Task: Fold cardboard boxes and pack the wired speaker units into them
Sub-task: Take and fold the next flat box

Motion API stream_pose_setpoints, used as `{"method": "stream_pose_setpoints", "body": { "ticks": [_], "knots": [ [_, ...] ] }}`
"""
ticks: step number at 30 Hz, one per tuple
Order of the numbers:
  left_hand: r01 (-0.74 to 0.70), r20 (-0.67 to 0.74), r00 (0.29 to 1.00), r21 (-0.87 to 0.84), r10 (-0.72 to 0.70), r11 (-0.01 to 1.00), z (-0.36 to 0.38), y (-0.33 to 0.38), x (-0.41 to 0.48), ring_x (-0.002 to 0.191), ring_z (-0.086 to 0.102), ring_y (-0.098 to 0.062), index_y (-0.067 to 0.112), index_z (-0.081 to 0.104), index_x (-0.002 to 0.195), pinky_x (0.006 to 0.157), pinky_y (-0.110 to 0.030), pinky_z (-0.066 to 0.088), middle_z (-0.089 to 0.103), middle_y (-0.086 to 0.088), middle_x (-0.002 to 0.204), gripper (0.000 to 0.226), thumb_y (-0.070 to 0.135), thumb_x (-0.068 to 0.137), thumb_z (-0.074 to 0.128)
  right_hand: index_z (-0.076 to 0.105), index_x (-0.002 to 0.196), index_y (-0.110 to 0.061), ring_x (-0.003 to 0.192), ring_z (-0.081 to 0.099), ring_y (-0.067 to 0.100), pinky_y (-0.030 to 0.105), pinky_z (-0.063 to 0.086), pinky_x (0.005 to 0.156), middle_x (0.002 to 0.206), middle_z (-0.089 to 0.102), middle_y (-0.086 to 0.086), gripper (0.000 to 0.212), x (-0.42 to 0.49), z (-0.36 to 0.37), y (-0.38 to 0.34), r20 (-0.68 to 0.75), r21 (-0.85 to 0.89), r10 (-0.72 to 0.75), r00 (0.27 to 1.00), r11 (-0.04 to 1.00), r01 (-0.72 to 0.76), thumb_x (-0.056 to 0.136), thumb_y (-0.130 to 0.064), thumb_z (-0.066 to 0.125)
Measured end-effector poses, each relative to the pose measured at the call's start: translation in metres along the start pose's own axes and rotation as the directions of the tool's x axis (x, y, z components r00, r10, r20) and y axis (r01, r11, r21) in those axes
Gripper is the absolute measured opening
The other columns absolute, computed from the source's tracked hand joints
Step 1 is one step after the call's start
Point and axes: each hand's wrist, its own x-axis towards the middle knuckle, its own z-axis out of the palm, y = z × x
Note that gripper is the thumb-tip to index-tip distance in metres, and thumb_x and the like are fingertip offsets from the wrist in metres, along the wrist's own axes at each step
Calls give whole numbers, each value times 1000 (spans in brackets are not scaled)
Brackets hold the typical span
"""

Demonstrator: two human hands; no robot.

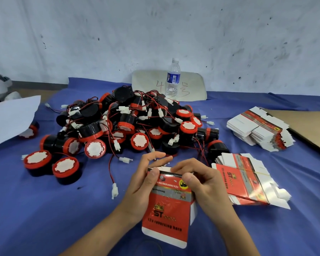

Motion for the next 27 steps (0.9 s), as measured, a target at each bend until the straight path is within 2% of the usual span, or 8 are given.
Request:
{"method": "stream_pose_setpoints", "body": {
  "ticks": [7,12,16,18,19,21,24,27],
  "knots": [
    [-11,21,1000,58,10,998,-2,-4,2,107,66,-24,20,47,123,81,-33,57,64,3,125,34,29,91,39,66,74,-5,82,65,12,19,49,66,93,68,2,41,0,-1,3,10,0,30,999,1000,-30,76,-46,59],
    [18,60,998,74,-22,997,-7,-2,8,107,65,-21,17,49,124,81,-28,54,65,1,118,37,31,91,43,69,96,-15,87,69,30,38,57,70,98,69,14,30,0,-1,-2,-40,217,214,976,955,-200,76,-37,70],
    [-114,129,988,278,81,954,-10,5,7,105,65,-18,18,54,121,88,-27,50,68,-1,110,36,37,93,45,70,61,-24,58,66,20,29,55,53,64,67,8,39,0,-10,-5,-86,355,459,884,844,-403,64,-62,65],
    [-237,12,963,523,271,819,-21,10,14,110,61,-13,20,59,116,93,-32,47,67,6,112,33,37,92,44,72,58,-22,64,68,25,39,60,63,70,69,10,44,-1,-17,-2,-44,461,581,813,734,-499,58,-65,63],
    [-226,-72,924,690,376,688,-32,12,20,116,56,-13,20,60,117,99,-37,43,64,7,118,33,36,91,46,74,58,-22,65,69,25,40,60,64,73,71,11,40,-2,-19,0,-37,531,600,799,689,-493,62,-60,64],
    [68,-281,844,901,456,428,-60,10,30,134,39,-25,19,54,130,111,-50,28,51,-2,137,41,30,91,55,74,55,-26,54,66,19,29,57,49,65,68,5,30,-3,-21,6,-64,609,594,802,660,-440,75,-44,62],
    [458,-517,813,851,267,255,-93,0,35,143,15,-40,23,43,142,114,-56,16,18,-16,156,60,20,87,66,73,54,-28,50,57,22,24,40,37,57,62,4,35,-6,-18,11,-45,515,595,802,702,-492,85,-32,56],
    [476,-518,799,855,304,206,-105,-10,33,134,33,-41,22,51,135,112,-53,19,25,-21,151,55,12,83,68,71,49,-25,42,54,21,23,28,45,50,58,6,52,-4,-13,10,55,295,655,754,711,-639,88,-49,47]
  ]
}}
